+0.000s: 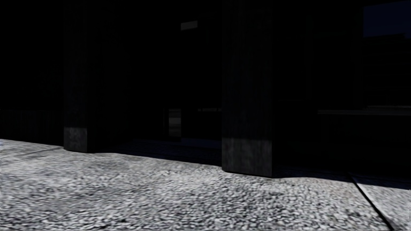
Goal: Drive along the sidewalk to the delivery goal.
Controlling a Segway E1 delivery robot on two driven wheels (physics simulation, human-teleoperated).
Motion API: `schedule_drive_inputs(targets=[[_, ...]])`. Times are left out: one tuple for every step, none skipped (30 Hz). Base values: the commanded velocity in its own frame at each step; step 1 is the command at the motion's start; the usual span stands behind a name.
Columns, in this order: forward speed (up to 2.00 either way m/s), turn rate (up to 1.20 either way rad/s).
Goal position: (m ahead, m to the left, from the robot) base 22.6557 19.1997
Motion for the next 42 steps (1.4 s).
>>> schedule_drive_inputs(targets=[[0.44, 0.29], [0.44, 0.29], [0.44, 0.29], [0.44, 0.29], [0.44, 0.29], [0.44, 0.29], [0.44, 0.31], [0.44, 0.33], [0.44, 0.35], [0.44, 0.36], [0.44, 0.36], [0.44, 0.36], [0.44, 0.36], [0.44, 0.36], [0.44, 0.36], [0.44, 0.37], [0.44, 0.38], [0.44, 0.39], [0.44, 0.39], [0.44, 0.39], [0.44, 0.39], [0.44, 0.39], [0.44, 0.39], [0.45, 0.39], [0.45, 0.39], [0.46, 0.39], [0.46, 0.39], [0.46, 0.39], [0.46, 0.39], [0.47, 0.39], [0.49, 0.39], [0.49, 0.39], [0.50, 0.39], [0.51, 0.39], [0.54, 0.39], [0.60, 0.39], [0.65, 0.39], [0.67, 0.39], [0.69, 0.39], [0.70, 0.39], [0.70, 0.39], [0.71, 0.39]])
